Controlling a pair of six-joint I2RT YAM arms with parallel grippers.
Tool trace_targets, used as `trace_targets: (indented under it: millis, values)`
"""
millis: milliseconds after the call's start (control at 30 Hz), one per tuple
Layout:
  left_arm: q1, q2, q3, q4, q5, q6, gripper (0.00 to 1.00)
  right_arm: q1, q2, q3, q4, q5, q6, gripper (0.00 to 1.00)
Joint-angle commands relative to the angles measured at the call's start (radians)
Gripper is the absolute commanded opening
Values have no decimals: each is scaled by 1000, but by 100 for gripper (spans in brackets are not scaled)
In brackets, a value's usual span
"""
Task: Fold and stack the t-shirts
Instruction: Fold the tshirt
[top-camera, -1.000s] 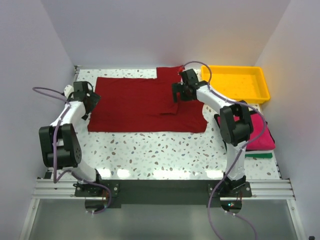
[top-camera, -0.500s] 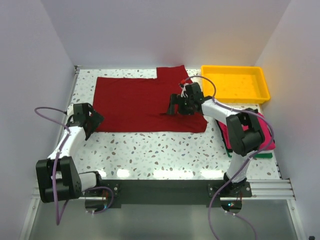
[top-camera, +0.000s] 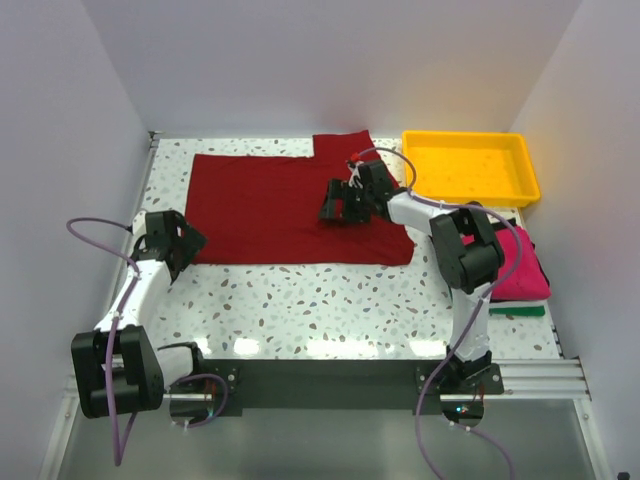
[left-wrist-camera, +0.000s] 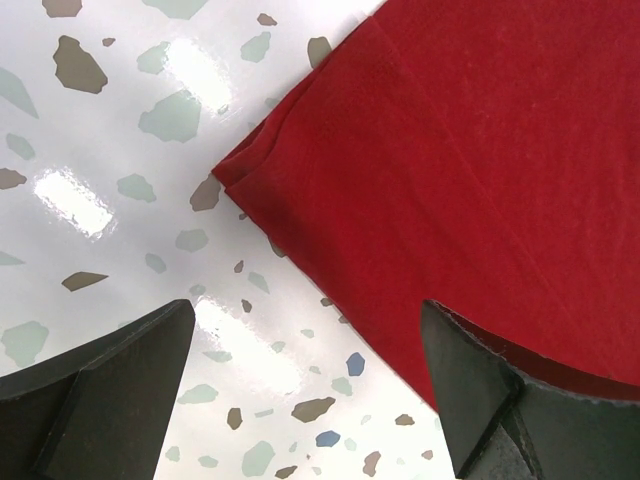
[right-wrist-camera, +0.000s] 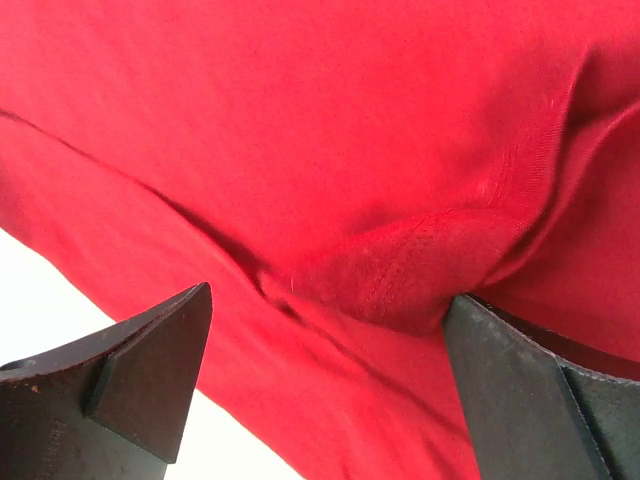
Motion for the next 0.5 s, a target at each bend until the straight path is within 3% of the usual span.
trace_targets:
  millis: [0,200,300,367,467]
  values:
    - [6,-14,6,4,-5,14,100,16,58,118,115,-35,72,99]
    - [6,1,8,24,20,11,100,17,199,366,131,42,80,99]
    - [4,21,32,26,18,22,100,17,235,489,36,57,16,99]
    - [6,39,58,29,21,28,100,17,191,508,-29,86,-37,99]
    - [4,62,83,67,58,31,100,19,46,380,-49,143,-85,99]
